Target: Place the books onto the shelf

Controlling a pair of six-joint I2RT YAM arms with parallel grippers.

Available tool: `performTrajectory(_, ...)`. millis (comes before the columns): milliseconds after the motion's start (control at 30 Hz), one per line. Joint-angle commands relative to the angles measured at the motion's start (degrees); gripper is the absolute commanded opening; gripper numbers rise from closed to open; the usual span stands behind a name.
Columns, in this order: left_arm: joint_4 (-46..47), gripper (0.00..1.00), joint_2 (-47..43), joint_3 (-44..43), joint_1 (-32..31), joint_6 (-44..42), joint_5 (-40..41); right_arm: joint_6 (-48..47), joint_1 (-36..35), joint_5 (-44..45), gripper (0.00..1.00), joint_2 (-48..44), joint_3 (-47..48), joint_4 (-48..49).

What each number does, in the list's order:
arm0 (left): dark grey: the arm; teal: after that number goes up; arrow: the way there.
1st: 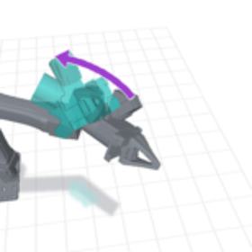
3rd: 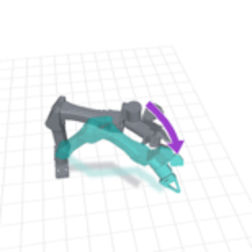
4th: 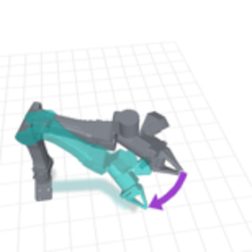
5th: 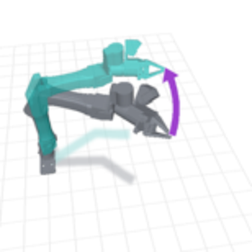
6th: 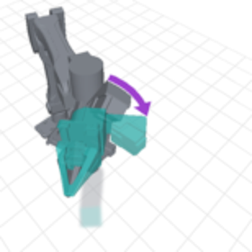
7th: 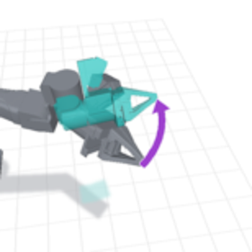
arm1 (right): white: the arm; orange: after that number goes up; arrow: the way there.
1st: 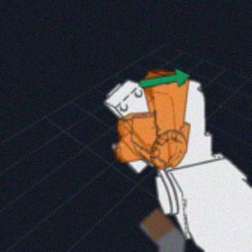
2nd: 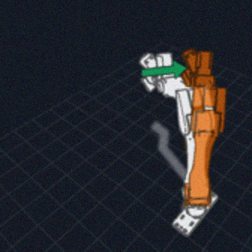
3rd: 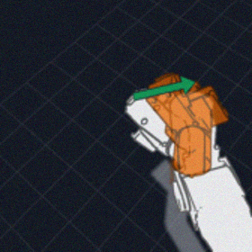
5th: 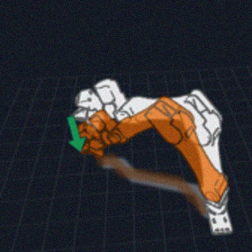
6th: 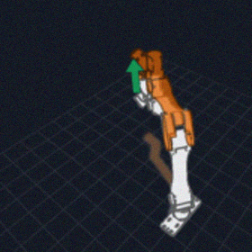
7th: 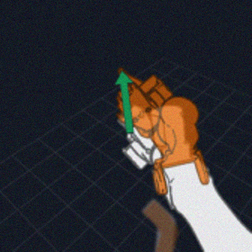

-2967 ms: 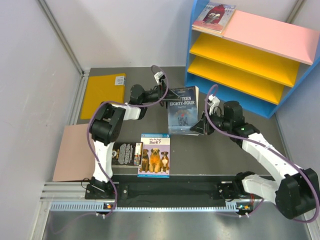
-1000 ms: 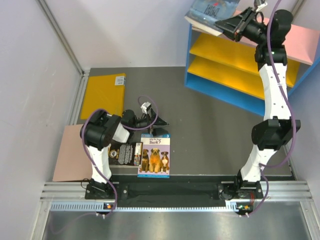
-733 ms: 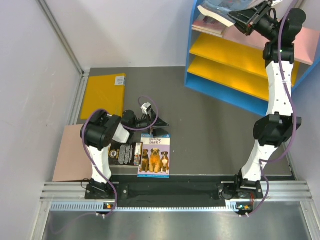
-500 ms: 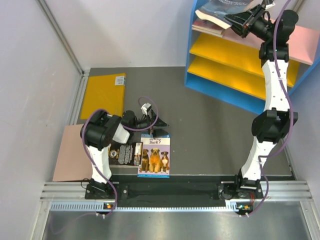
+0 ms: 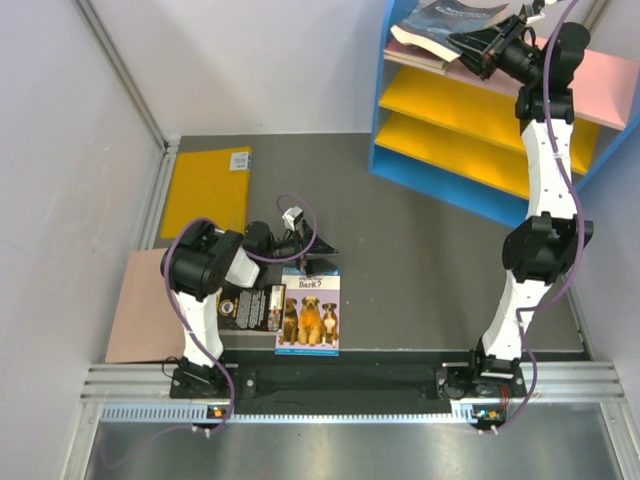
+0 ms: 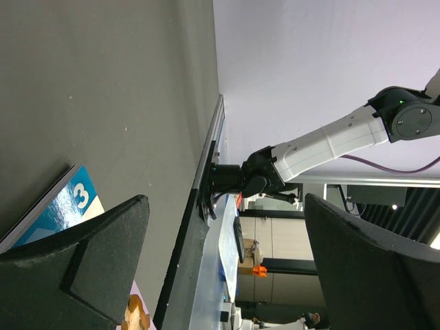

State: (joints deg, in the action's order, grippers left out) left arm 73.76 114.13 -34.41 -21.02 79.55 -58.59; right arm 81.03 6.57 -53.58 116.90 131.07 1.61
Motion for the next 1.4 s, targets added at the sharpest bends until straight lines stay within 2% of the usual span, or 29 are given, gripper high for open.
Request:
performTrajectory(0,18.88,0.99,-1.89,0.49,-0.08,-1.06,-0.03,-1.67,0.29,1.81,0.00,-0.89,4.55,6.83)
performTrajectory(733,18.09,0.99,-1.36,-0.04,-0.17,-0.89,-0.39,-3.86,-2.35,2.26,0.00,2.98,4.64,4.64)
performTrajectory(800,18.09,0.99,-1.27,-0.13,-0.17,-0.89,-0.47,-4.04,-2.35,1.90,0.08,2.89,4.29,4.63)
performTrajectory(833,18.09,0.99,-1.27,-0.04,-0.17,-0.89,-0.47,-4.22,-2.35,1.73,0.15,2.81,4.11,4.89)
performTrajectory(867,18.18,0.99,-1.19,-0.13,-0.17,-0.89,-0.56,-4.22,-2.35,1.73,0.45,2.54,3.07,5.42)
performTrajectory(933,18.26,0.99,-1.10,-0.21,-0.17,-0.71,-0.56,-4.22,-2.35,1.99,0.69,1.67,2.01,6.48)
performTrajectory(967,18.27,0.99,-1.10,-0.22,-0.17,-0.71,-0.56,-4.57,-2.35,2.34,0.99,1.40,1.65,5.17)
performTrajectory(1167,18.70,0.99,-0.92,-0.30,-0.17,-0.36,-0.56,-6.24,-2.26,1.99,1.00,0.70,0.95,3.58)
performTrajectory(1367,20.02,0.99,-0.66,0.13,-0.25,0.17,-0.65,-13.79,-1.47,4.45,1.00,-3.08,0.68,-6.15)
